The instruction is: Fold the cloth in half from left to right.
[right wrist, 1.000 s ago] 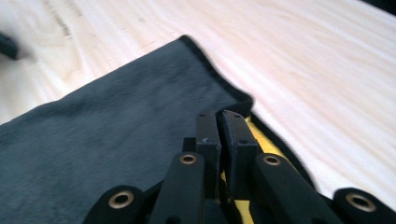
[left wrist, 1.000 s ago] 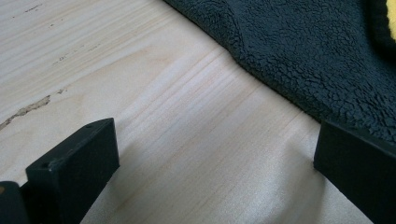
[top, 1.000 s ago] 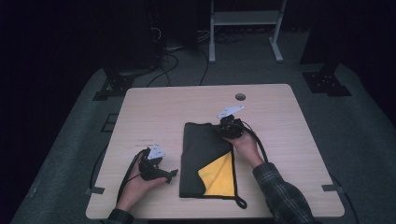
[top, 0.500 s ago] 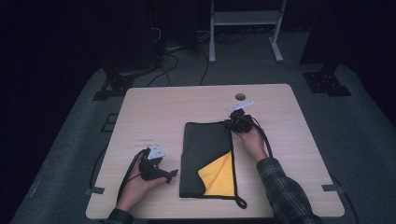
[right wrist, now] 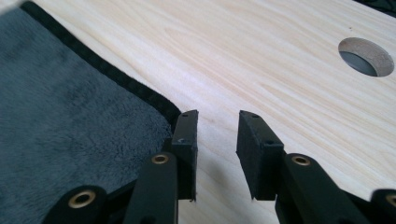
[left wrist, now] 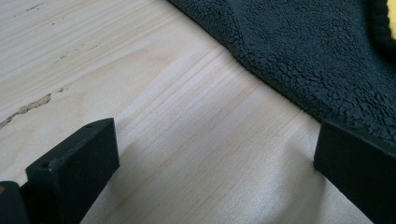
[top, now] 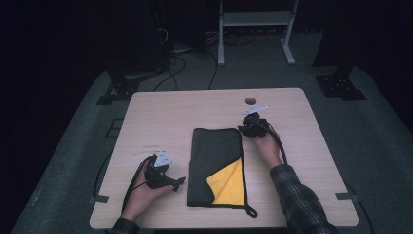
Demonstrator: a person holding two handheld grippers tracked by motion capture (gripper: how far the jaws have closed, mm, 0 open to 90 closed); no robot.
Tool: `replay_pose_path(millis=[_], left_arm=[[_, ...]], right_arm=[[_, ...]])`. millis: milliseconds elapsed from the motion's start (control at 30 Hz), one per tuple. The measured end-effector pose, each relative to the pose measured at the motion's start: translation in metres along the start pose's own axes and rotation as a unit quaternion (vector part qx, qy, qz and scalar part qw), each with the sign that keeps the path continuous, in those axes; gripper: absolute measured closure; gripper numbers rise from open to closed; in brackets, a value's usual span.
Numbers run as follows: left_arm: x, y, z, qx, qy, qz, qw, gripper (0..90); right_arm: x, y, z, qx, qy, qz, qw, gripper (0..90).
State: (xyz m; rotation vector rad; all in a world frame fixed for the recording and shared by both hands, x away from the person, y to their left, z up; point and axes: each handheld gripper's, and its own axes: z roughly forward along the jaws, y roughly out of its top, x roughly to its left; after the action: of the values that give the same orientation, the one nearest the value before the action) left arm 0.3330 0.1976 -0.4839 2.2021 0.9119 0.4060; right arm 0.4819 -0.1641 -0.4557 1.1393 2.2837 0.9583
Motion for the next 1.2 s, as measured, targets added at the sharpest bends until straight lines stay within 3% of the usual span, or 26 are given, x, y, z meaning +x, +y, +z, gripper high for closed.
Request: replay_pose_path(millis=[133,433,567,833,1200], left_arm=[[0.000,0.000,0.000,0.000,0.000,0.000,1.0000,0.0],[0.000,0.000,0.000,0.002,0.000,0.000,1.0000,0.0],[0.000,0.000,0.000,0.002,0.001,0.000,1.0000,0.0],[0.000,0.000,0.000,0.001,0.001,-0.002,1.0000,0.0],[0.000,0.000,0.000,0.001,0.001,-0.002,1.0000,0.0]], right_arm=[[-0.004,-0.002,-0.011,-0.010,0.030,0.014,0.9994,66.3],[0.014,-0.011,-0.040,-0.023,0.100,0.014,0.9946,60.9],[0.028,-0.015,-0.052,-0.028,0.124,0.002,0.9919,58.5],[0.057,-0.023,-0.071,-0.033,0.147,-0.038,0.9878,54.3],[0.106,-0.037,-0.089,-0.035,0.206,-0.083,0.9745,50.7]])
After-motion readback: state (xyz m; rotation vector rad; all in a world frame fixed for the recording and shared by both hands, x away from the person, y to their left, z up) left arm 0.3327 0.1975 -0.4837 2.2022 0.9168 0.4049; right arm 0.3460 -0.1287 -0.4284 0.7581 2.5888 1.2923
